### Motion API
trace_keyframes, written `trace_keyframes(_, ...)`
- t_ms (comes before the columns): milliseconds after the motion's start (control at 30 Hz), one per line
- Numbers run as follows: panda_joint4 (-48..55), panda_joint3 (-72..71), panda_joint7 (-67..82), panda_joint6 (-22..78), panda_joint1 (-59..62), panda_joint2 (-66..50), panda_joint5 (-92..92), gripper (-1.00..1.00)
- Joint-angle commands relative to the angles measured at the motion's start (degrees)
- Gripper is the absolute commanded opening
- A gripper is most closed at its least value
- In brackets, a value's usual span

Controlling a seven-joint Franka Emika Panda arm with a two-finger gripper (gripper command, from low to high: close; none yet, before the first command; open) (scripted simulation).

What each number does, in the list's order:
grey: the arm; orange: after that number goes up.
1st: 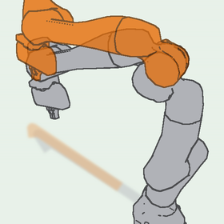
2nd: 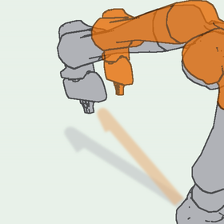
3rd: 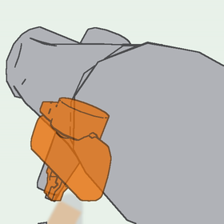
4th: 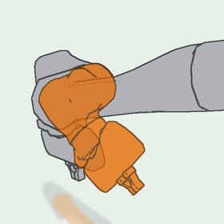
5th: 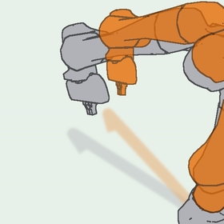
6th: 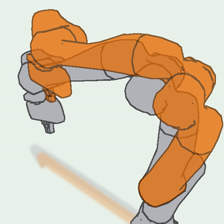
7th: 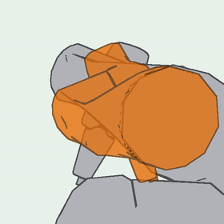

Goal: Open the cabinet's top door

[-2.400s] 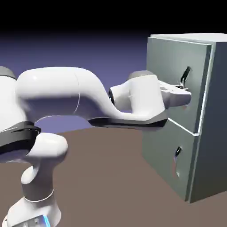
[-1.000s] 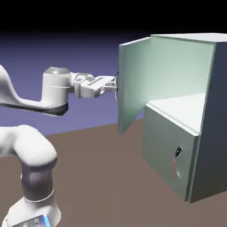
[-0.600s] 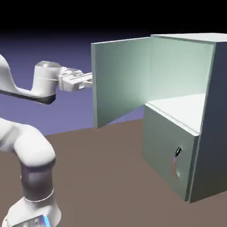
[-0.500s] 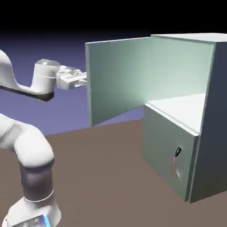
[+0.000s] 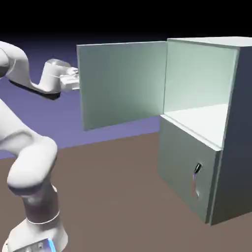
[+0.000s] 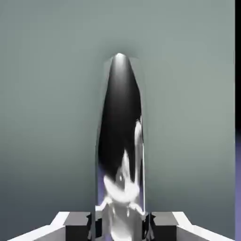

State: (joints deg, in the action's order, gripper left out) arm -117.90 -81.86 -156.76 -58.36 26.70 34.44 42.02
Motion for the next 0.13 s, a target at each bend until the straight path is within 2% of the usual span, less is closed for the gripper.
trace_keyframes(0, 1.3, -1.7, 0.2, 0.8, 2.1, 0.4, -0.6, -1.0)
trace_keyframes(100, 5.6, -6.2, 1.5, 2.9, 8.3, 2.2, -2.4, -1.0)
